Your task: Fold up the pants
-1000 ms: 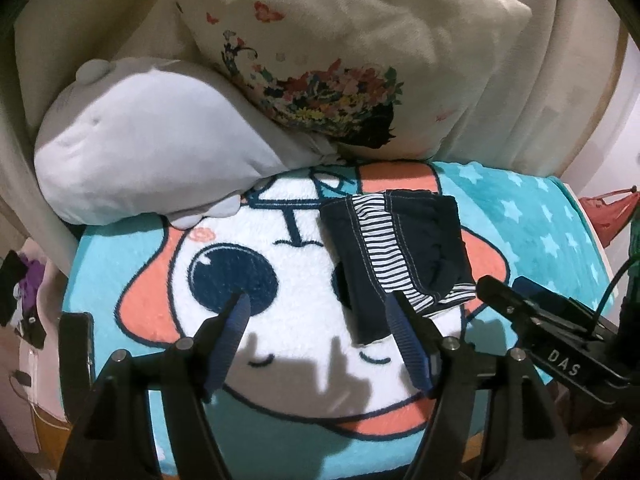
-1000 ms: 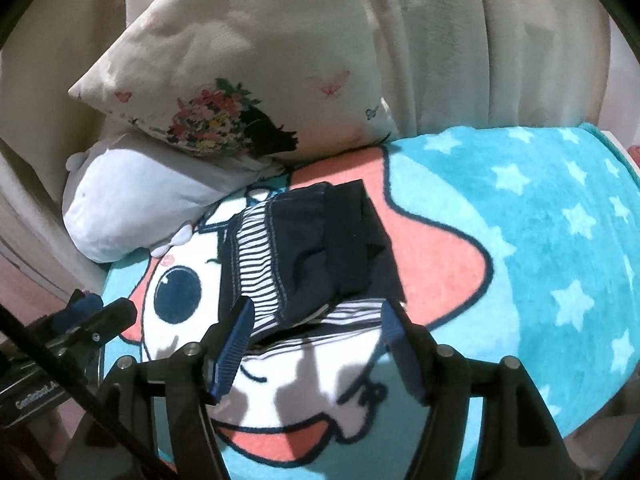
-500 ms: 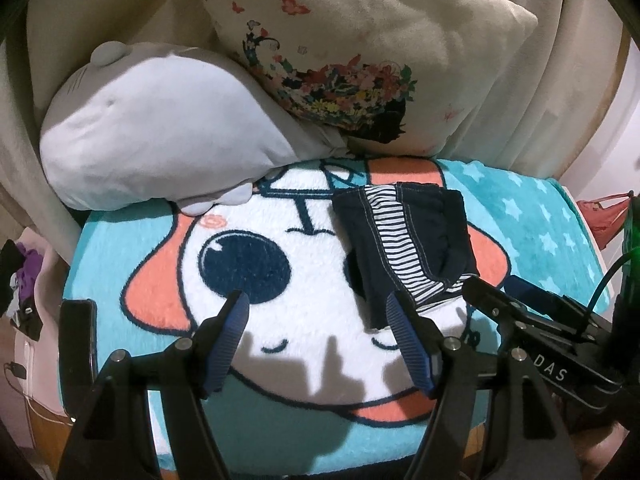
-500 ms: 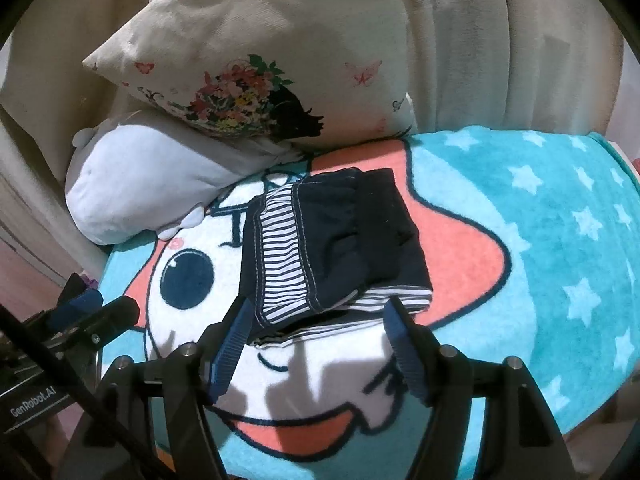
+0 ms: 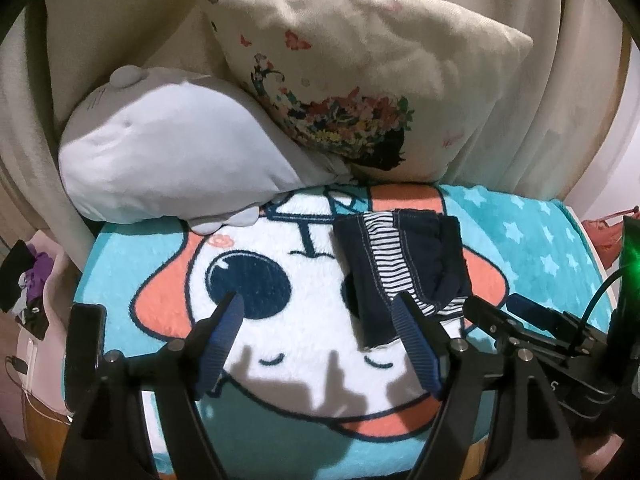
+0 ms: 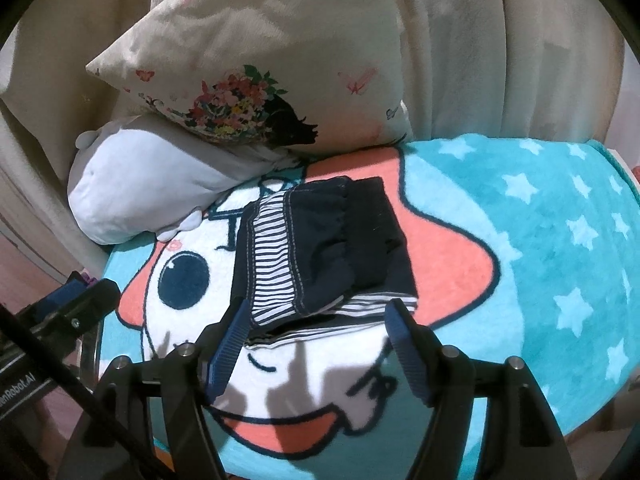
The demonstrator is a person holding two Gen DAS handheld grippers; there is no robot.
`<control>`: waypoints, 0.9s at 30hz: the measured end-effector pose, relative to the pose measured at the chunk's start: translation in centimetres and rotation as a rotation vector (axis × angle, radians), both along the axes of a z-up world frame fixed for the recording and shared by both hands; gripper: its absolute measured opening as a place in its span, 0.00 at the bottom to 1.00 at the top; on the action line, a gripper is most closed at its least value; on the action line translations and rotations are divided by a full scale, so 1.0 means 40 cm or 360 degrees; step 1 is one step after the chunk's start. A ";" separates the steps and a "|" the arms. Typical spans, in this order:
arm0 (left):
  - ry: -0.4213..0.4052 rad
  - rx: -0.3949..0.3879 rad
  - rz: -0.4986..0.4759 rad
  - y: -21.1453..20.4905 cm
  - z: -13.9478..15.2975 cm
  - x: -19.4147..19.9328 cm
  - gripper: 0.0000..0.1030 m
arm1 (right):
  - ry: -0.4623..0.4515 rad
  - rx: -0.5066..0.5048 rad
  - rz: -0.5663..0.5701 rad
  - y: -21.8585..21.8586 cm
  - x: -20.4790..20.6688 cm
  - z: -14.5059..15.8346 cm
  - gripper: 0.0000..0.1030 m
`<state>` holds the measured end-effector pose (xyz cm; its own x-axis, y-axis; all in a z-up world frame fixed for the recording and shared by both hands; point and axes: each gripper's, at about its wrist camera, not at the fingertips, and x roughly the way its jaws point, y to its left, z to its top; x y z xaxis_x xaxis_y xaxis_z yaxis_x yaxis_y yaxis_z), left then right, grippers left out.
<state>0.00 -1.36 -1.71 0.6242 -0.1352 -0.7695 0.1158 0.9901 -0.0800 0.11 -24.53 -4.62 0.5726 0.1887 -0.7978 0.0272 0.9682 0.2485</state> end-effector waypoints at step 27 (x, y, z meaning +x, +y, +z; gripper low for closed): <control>-0.0470 0.0100 0.0270 -0.130 0.133 -0.085 1.00 | -0.0176 -0.0034 0.0223 -0.108 0.005 0.062 0.76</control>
<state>-3.40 -6.54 3.62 0.8308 0.0319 -0.5557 -0.0421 0.9991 -0.0056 0.29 -28.83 -2.12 0.6265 0.2567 -0.7360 -0.1350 0.9657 0.2220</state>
